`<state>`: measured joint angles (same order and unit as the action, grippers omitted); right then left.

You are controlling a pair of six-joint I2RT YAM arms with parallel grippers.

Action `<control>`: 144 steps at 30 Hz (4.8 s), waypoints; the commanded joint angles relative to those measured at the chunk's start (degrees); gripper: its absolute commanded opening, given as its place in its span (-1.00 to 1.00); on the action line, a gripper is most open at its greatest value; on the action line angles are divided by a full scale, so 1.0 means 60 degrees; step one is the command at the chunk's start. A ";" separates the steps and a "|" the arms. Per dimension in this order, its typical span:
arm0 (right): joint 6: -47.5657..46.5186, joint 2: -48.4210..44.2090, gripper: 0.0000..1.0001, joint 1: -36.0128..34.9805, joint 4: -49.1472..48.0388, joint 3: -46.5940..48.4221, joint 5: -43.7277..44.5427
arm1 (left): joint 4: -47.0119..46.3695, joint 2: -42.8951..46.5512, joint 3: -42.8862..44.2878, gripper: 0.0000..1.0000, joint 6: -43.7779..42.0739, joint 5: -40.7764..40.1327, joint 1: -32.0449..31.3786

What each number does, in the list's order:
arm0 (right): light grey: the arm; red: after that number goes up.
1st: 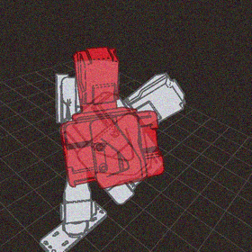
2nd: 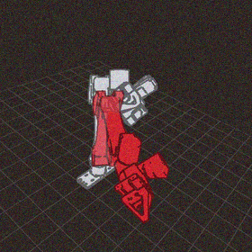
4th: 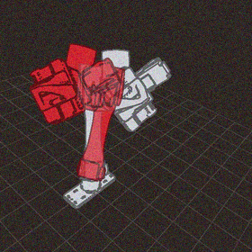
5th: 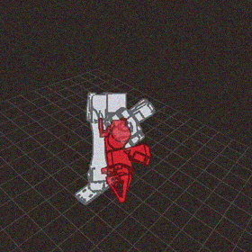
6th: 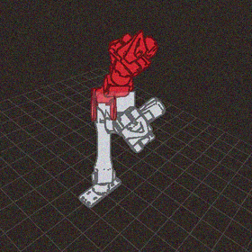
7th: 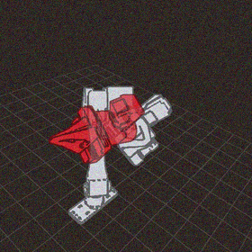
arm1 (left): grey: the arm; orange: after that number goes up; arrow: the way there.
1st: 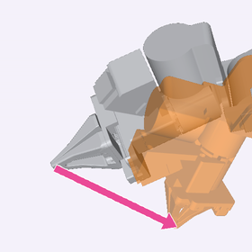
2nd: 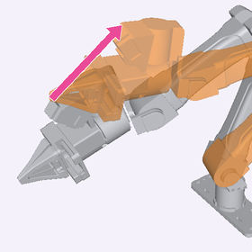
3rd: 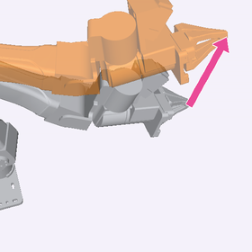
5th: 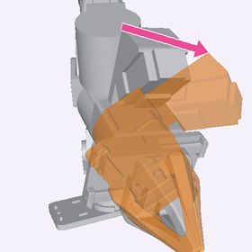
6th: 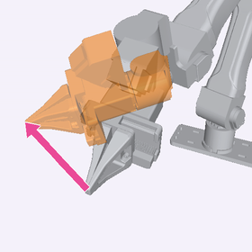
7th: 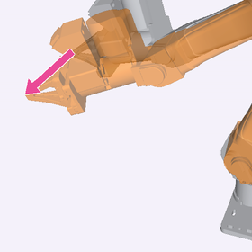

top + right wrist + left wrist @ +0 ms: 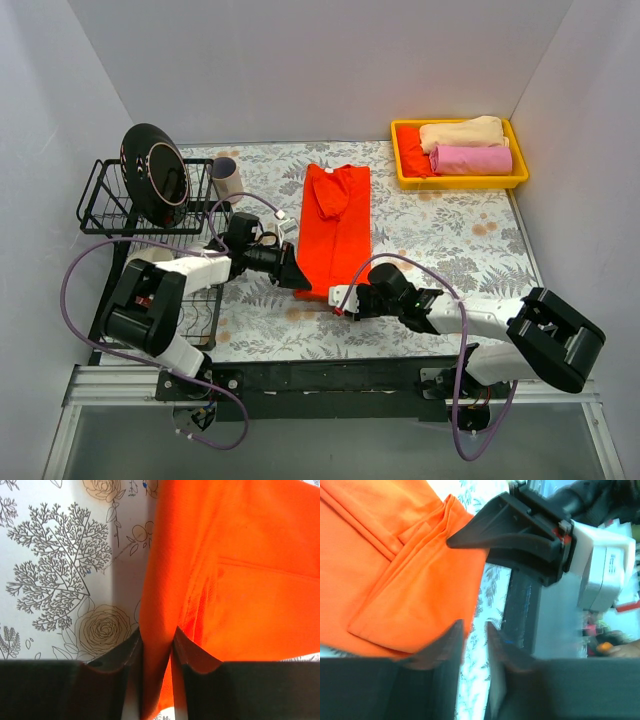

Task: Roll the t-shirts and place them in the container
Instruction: Roll the T-shirt to the center of the board.

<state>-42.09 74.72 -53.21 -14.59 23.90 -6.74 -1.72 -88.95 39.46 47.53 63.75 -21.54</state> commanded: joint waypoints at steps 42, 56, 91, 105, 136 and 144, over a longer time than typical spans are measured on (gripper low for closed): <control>-0.1847 0.0861 -0.65 0.2068 0.4566 0.3482 -0.4146 | 0.1967 0.1172 -0.0222 -1.00 -0.8948 -0.4137 -0.2256; -0.4045 0.2825 -0.67 0.3829 1.1278 0.6607 -0.6858 | 0.8401 -0.1478 0.3794 -1.00 -0.9152 -0.1074 -0.0820; -0.4793 0.9079 -0.75 0.5499 1.4898 1.1397 -0.8456 | 1.0589 -0.5977 0.7443 -1.00 -0.8744 -0.0239 0.0630; -0.3827 1.0661 -0.71 0.5485 1.4868 1.3066 -0.7856 | 0.6806 -0.3753 0.5963 -0.38 -0.6206 -0.1645 0.0719; -0.3532 1.1395 -0.70 0.5485 1.4883 1.3302 -0.7446 | 0.1384 -0.0116 0.0104 0.06 -1.1669 -0.5013 -0.2240; -0.4087 1.0870 -0.55 0.5528 1.4854 1.3214 -0.7533 | 0.2858 -0.1432 0.0701 -0.77 -1.1863 -0.5571 -0.2269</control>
<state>-60.90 141.16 -20.58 78.04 104.75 -56.93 5.80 -91.81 41.52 -22.44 34.85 -35.00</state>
